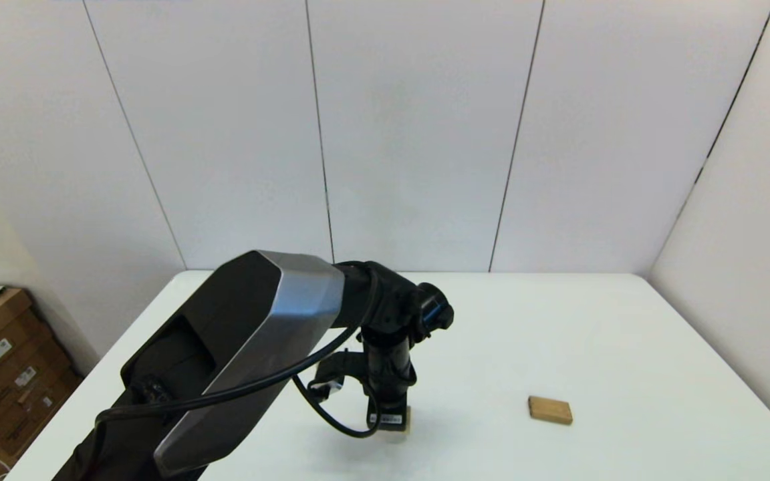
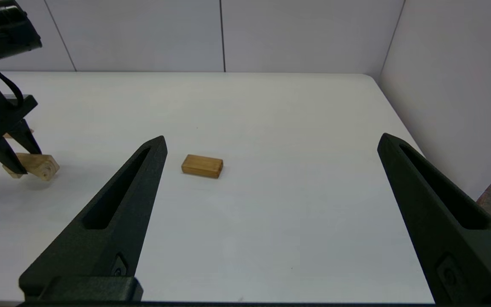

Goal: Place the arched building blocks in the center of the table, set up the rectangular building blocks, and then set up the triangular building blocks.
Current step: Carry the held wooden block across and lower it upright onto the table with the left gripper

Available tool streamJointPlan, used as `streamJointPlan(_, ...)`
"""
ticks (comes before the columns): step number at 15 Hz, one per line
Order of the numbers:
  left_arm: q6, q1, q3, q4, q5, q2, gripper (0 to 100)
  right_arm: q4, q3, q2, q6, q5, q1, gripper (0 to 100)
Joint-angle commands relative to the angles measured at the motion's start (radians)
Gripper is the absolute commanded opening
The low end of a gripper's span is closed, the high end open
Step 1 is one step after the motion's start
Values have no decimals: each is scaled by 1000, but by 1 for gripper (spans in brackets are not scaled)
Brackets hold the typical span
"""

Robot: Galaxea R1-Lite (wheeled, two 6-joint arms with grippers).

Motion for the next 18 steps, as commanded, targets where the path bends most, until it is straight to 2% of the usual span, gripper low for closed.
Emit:
streamJointPlan(1,-15,-5,0,5,10,2,0,0,0,0,0,0,0,100)
streamJointPlan(18,-29,-13,0,25,14,20,0,0,0,0,0,0,0,100)
